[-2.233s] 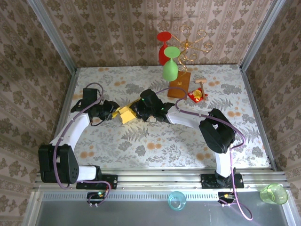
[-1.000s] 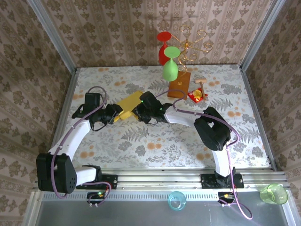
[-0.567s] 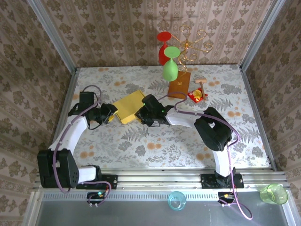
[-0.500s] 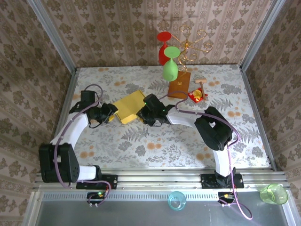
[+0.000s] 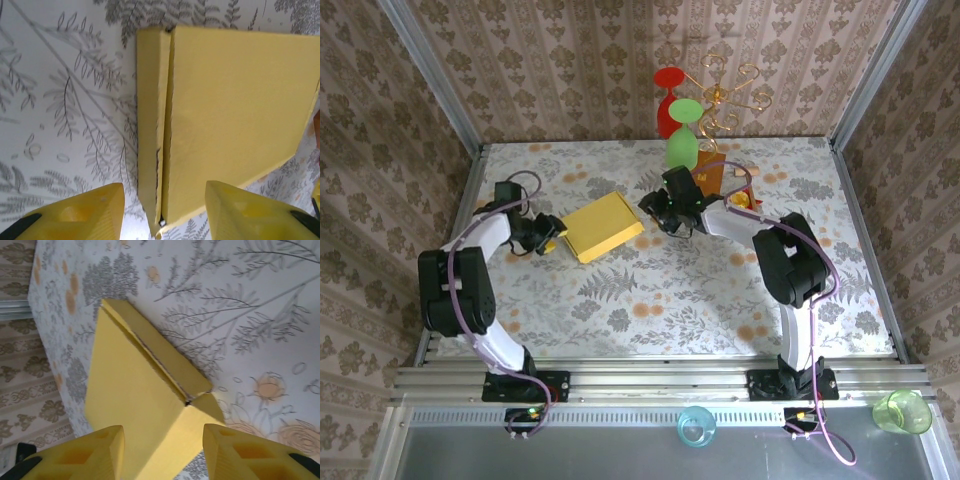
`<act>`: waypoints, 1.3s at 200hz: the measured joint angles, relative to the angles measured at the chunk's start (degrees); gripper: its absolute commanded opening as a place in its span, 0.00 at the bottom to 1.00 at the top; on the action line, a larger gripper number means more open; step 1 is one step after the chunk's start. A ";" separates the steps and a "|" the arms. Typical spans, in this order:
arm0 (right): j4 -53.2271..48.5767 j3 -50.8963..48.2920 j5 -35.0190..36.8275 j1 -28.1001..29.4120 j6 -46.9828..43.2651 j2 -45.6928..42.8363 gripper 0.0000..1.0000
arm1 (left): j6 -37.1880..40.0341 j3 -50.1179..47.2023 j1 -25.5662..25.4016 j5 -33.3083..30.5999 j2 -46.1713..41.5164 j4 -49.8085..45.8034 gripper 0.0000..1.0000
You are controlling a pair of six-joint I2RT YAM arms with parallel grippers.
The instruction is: Fold the paper box
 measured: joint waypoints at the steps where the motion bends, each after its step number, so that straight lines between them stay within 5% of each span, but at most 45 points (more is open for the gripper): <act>1: 0.02 0.04 -0.04 0.02 0.07 0.00 0.44 | 0.09 0.11 0.02 -0.02 0.11 -0.04 0.47; 147: -0.70 -0.04 -0.79 3.61 11.08 2.40 0.38 | 10.62 30.82 3.80 -6.71 24.65 -11.85 0.42; 260: -0.28 3.56 -1.70 1.64 11.37 7.96 0.40 | 14.38 34.01 -1.16 -4.50 28.70 -15.61 0.41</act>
